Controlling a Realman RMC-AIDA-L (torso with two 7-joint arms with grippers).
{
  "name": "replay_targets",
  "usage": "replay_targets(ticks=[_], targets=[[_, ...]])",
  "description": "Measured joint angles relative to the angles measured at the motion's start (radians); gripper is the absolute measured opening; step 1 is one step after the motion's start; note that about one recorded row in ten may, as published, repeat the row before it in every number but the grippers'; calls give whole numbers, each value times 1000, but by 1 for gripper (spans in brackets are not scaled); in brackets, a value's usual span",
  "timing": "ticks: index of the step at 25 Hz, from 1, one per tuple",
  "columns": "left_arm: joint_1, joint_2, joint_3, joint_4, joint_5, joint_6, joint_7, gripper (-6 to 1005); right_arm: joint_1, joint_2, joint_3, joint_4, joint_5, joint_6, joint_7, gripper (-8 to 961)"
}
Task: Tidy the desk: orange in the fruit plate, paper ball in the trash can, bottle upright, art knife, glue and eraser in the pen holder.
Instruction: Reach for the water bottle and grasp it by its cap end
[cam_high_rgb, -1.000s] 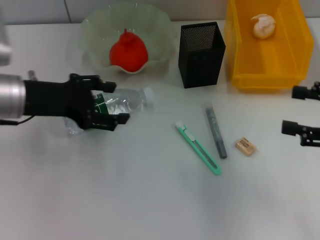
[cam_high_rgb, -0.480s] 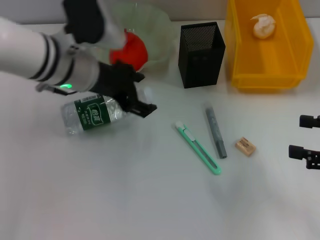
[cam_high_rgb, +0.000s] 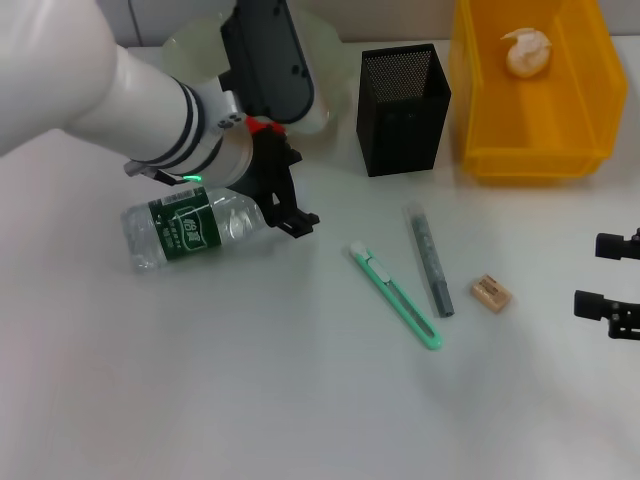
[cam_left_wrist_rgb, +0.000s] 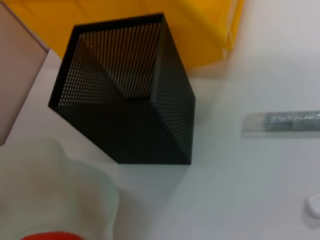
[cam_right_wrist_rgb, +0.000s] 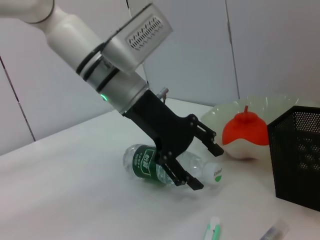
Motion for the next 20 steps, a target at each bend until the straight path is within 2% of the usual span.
replay_targets(ticks=[11, 20], targets=[[-86, 0, 10, -149, 26, -30, -23, 714, 11, -1, 0, 19, -5, 2, -1, 832], [-89, 0, 13, -161, 20, -44, -20, 694, 16, 0, -3, 21, -6, 16, -2, 832]])
